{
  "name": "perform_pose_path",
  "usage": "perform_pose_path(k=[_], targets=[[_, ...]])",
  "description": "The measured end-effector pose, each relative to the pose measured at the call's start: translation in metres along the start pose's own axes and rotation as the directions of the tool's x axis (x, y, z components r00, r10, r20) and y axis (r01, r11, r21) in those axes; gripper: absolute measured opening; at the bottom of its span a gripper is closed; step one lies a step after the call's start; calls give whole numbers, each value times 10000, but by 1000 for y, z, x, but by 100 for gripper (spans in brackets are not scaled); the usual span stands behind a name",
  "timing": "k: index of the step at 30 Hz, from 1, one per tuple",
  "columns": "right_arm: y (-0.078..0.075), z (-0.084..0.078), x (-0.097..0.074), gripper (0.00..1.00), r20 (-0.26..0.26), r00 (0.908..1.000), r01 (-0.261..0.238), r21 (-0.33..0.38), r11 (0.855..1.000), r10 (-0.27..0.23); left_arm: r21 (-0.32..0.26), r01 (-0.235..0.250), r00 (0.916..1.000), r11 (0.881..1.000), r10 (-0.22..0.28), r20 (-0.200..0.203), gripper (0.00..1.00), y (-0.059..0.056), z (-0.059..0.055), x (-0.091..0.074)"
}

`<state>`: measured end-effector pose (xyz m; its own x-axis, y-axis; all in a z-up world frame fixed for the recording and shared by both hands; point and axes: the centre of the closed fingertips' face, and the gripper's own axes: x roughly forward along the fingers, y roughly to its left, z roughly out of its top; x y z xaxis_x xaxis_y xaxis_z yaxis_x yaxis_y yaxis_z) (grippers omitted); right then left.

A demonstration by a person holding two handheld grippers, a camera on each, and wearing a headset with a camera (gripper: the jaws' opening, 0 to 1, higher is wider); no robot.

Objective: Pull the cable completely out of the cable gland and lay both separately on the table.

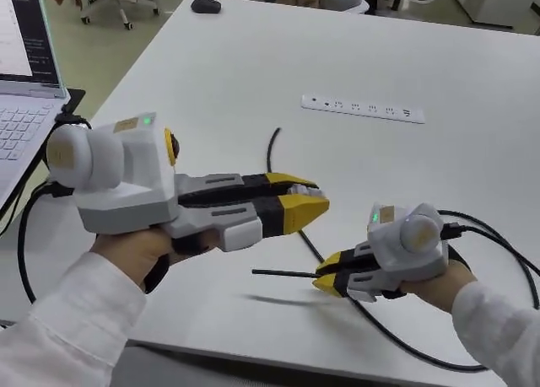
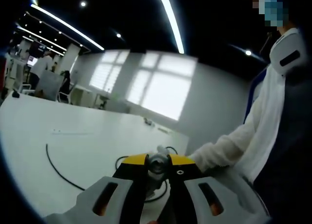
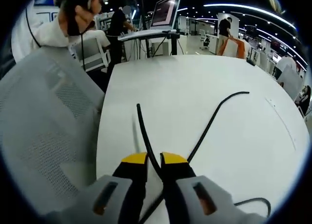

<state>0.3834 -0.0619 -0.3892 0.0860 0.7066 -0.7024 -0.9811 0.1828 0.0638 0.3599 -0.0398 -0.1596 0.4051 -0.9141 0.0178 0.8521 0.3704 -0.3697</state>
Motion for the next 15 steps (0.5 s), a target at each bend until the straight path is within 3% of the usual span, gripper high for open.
perform_pose_path(k=[3, 8, 12, 15], targets=[[-7, -9, 4, 9, -302, 9987, 399, -162, 9991, -404, -35, 8, 10000, 10000, -8, -25, 17, 0, -1, 0], [-7, -18, 10, 11, -480, 9979, 430, 129, 9990, -424, -146, -23, 10000, 9999, 24, 35, 17, 2, 0, 0], [-5, -25, 13, 11, -696, 9966, 433, -230, 9988, -448, -188, -19, 10000, 9998, 18, -65, 17, 2, -3, 0], [-9, -27, 14, 13, -572, 9973, 470, 130, 9988, -462, -264, -88, 9998, 9996, 84, -169, 17, 4, -5, 1]])
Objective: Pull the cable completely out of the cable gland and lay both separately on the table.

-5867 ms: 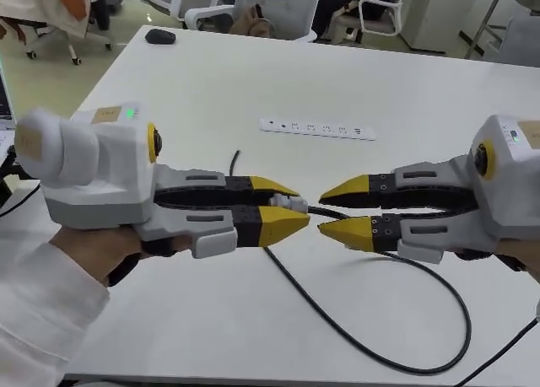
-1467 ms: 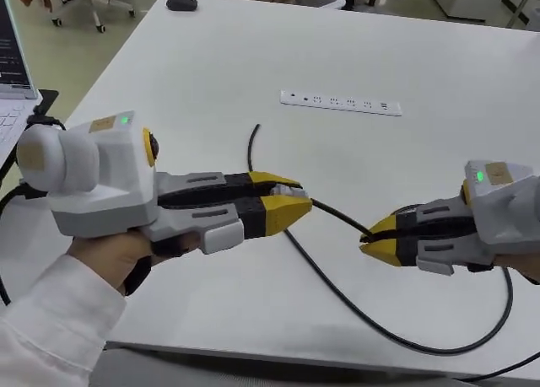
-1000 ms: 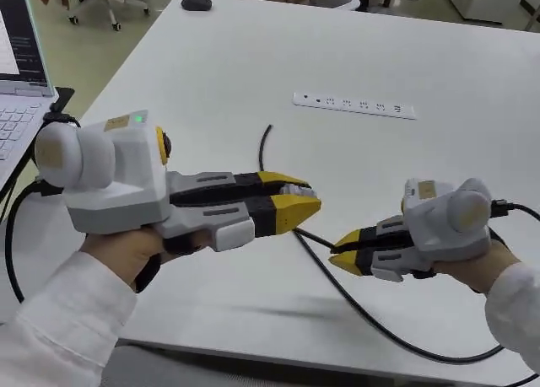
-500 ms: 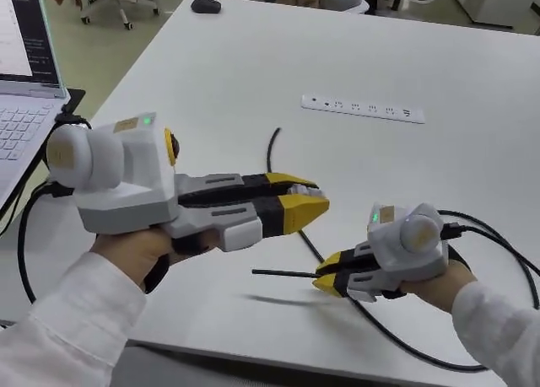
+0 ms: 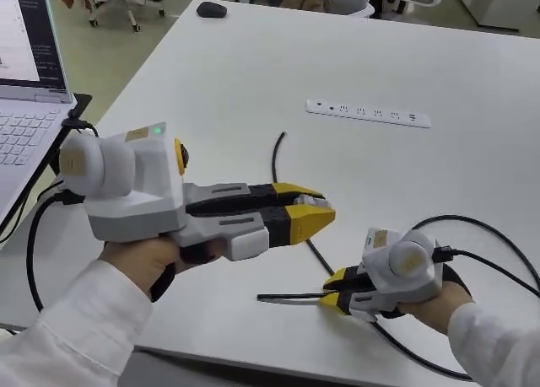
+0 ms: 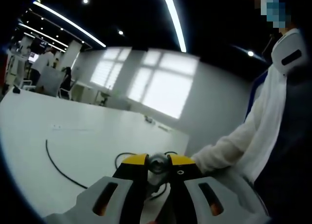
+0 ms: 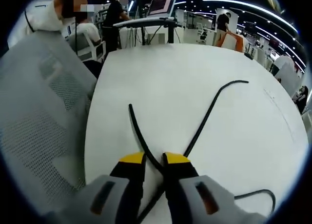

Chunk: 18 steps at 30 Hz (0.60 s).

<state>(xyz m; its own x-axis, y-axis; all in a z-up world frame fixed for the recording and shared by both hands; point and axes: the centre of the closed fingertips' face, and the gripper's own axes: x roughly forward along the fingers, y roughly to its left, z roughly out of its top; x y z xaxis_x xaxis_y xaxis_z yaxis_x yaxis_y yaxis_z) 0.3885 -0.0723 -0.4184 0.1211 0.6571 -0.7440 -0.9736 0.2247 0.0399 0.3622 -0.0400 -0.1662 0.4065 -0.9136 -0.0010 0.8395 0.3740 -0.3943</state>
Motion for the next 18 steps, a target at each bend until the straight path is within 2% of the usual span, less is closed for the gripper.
perform_pose_path(k=[7, 9, 10, 12, 16, 18], targets=[[-3, -2, 1, 16, 167, 9997, 150, 286, 9995, -154, -93, -160, 9999, 9998, 160, -64, 17, 4, -2, 0], [-3, 1, 2, 21, 295, 9995, 118, 654, 9978, -138, -101, -184, 9998, 9998, 183, -67, 17, 4, -2, 0], [1, 3, 2, 26, 367, 9993, -88, 1121, 9937, 48, -110, -189, 9998, 9998, 188, -63, 17, 4, -2, 0], [0, 10, -1, 35, 672, 9976, -216, 993, 9948, 149, -156, -255, 9996, 9996, 253, -81, 17, 5, -3, 0], [2, 20, -12, 40, 897, 9953, -445, 979, 9942, 357, -64, -428, 9989, 9991, 427, -177, 17, 10, -5, 0], [2, 24, -19, 46, 1057, 9937, -471, 937, 9945, 371, 123, -553, 9980, 9984, 556, -295, 17, 14, -6, -1]])
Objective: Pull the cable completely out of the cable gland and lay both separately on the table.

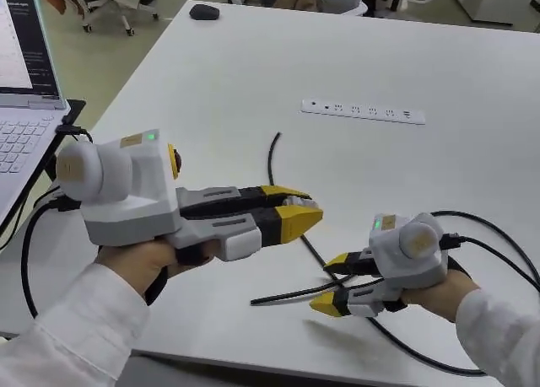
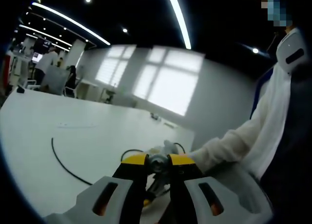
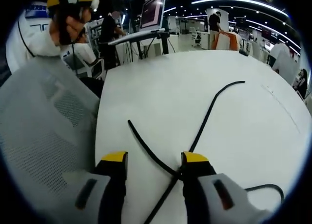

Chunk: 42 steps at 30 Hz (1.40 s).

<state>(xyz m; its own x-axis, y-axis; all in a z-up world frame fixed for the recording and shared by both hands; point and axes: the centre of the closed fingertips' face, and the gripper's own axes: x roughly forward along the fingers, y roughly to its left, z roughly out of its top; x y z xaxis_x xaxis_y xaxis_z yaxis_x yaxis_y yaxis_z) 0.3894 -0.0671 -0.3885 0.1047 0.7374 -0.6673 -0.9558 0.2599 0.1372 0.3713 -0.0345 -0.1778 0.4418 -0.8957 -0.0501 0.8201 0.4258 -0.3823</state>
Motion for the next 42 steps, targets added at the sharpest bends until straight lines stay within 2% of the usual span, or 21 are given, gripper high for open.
perform_pose_path(k=[1, 4, 5, 7, 9, 12, 13, 14, 17, 18, 19, 20, 24, 27, 30, 33, 34, 35, 36, 39, 42], targets=[[0, 2, -3, 49, 102, 9999, -23, 47, 10000, 23, 11, -24, 10000, 10000, 24, -19, 17, 1, 0, 0], [4, 16, -16, 64, 804, 9962, -434, 1168, 9922, 341, 226, -72, 9992, 9997, 81, -383, 17, 10, -3, -6], [2, 24, -24, 68, 1338, 9908, -377, 1264, 9913, 207, 285, -127, 9987, 9995, 141, -483, 17, 15, -3, -8], [1, 34, -38, 71, 1868, 9824, -323, 1340, 9905, 67, 556, -276, 9964, 9981, 320, -784, 18, 26, -5, -12], [3, 38, -51, 74, 1997, 9799, -314, 1431, 9892, 22, 952, -485, 9908, 9943, 600, -1216, 18, 41, -10, -16], [4, 44, -67, 75, 2202, 9753, -104, 1227, 9924, -170, 935, -839, 9820, 9921, 983, -1611, 18, 61, -20, -16], [4, 48, -79, 75, 2406, 9700, 73, 1203, 9927, -363, 854, -1370, 9712, 9869, 1508, -1845, 18, 78, -27, -16], [4, 50, -82, 74, 2507, 9670, 141, 1233, 9923, -449, 889, -1422, 9691, 9858, 1569, -1904, 18, 81, -29, -16], [1, 55, -107, 73, 2949, 9500, 574, 1582, 9857, -1026, 1001, -1458, 9593, 9842, 1654, -2289, 18, 98, -48, -8], [0, 56, -116, 72, 3104, 9404, 853, 1799, 9800, -1388, 982, -1505, 9483, 9837, 1717, -2671, 18, 105, -60, -5], [-1, 56, -123, 72, 3259, 9316, 1006, 1941, 9758, -1609, 1000, -1519, 9437, 9833, 1744, -2810, 18, 107, -64, -5], [-1, 56, -129, 72, 3389, 9226, 1153, 2129, 9703, -1840, 1080, -1629, 9322, 9807, 1888, -3089, 18, 114, -76, -1], [-4, 50, -161, 69, 3746, 8812, 1820, 2943, 9382, -2885, 1231, -1887, 9062, 9743, 2210, -3605, 18, 135, -106, 12], [-4, 40, -180, 68, 3600, 8655, 2374, 3171, 9182, -3482, 1439, -1910, 8973, 9710, 2322, -3755, 18, 142, -121, 19], [-4, 28, -194, 66, 3350, 8587, 2769, 3335, 9012, -3878, 1657, -1772, 8865, 9701, 2305, -4012, 18, 146, -134, 25], [-1, 13, -203, 65, 2940, 8535, 3253, 3445, 8806, -4302, 1999, -1745, 8551, 9642, 2490, -4548, 18, 151, -152, 25], [-1, 11, -204, 65, 2897, 8525, 3304, 3464, 8780, -4351, 2060, -1714, 8499, 9634, 2503, -4637, 18, 152, -155, 25], [1, 6, -208, 65, 2792, 8464, 3470, 3568, 8673, -4535, 2297, -1582, 8337, 9603, 2545, -4900, 18, 153, -163, 25], [1, 5, -209, 65, 2794, 8438, 3498, 3610, 8645, -4581, 2273, -1613, 8348, 9604, 2557, -4876, 18, 153, -164, 25], [3, 2, -216, 65, 3033, 8114, 3578, 4184, 8348, -4997, 2175, -1667, 8289, 9617, 2561, -4973, 18, 155, -174, 26], [6, -5, -216, 64, 2961, 8067, 3628, 4351, 8241, -5115, 2207, -1773, 8179, 9591, 2683, -5090, 18, 156, -180, 23]])
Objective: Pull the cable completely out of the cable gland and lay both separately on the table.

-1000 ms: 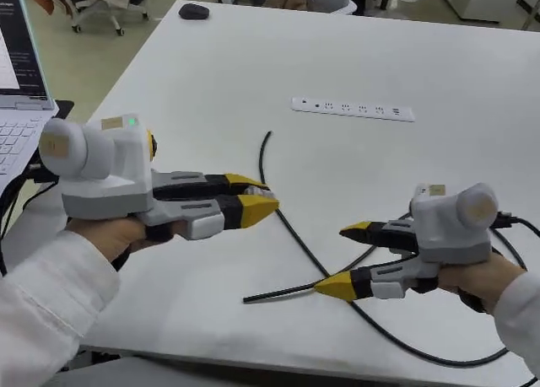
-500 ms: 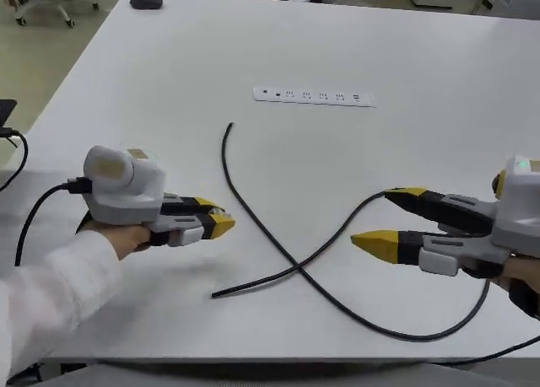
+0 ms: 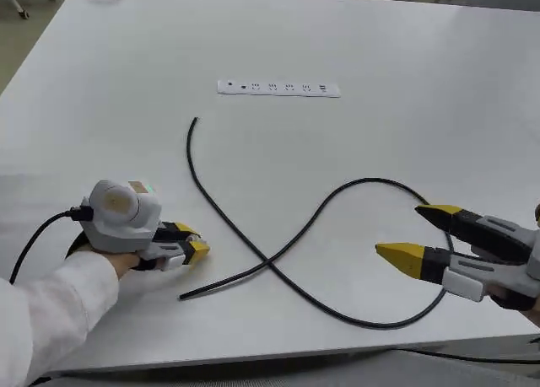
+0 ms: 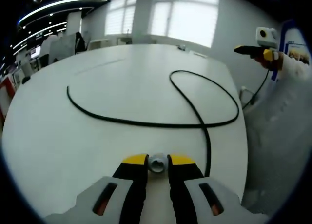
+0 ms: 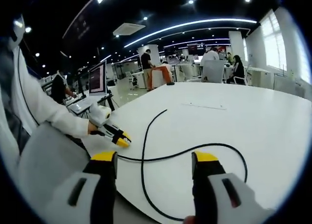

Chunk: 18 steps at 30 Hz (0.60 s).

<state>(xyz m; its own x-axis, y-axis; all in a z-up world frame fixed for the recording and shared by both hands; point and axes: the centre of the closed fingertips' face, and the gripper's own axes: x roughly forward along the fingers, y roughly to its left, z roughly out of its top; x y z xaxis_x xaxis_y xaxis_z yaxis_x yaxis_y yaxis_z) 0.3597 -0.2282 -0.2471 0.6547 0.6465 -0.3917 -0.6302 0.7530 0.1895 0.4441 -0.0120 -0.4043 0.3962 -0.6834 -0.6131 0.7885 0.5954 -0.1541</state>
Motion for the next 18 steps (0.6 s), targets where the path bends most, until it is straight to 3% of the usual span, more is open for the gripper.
perform_pose_path(k=[11, 14, 18], targets=[[-13, -9, -3, 61, -189, 9990, 416, 307, 9987, -411, 107, -57, 10000, 9999, 57, 8, 18, -1, -4, -2], [-15, -8, -4, 60, -205, 9989, 438, 251, 9987, -433, -890, 251, 9997, 9957, -257, -49, 24, -5, -3, -4], [-17, -12, -2, 60, -416, 9983, 432, 383, 9983, -416, -15, 107, 9988, 9999, -108, -469, 30, -4, -4, -11]])
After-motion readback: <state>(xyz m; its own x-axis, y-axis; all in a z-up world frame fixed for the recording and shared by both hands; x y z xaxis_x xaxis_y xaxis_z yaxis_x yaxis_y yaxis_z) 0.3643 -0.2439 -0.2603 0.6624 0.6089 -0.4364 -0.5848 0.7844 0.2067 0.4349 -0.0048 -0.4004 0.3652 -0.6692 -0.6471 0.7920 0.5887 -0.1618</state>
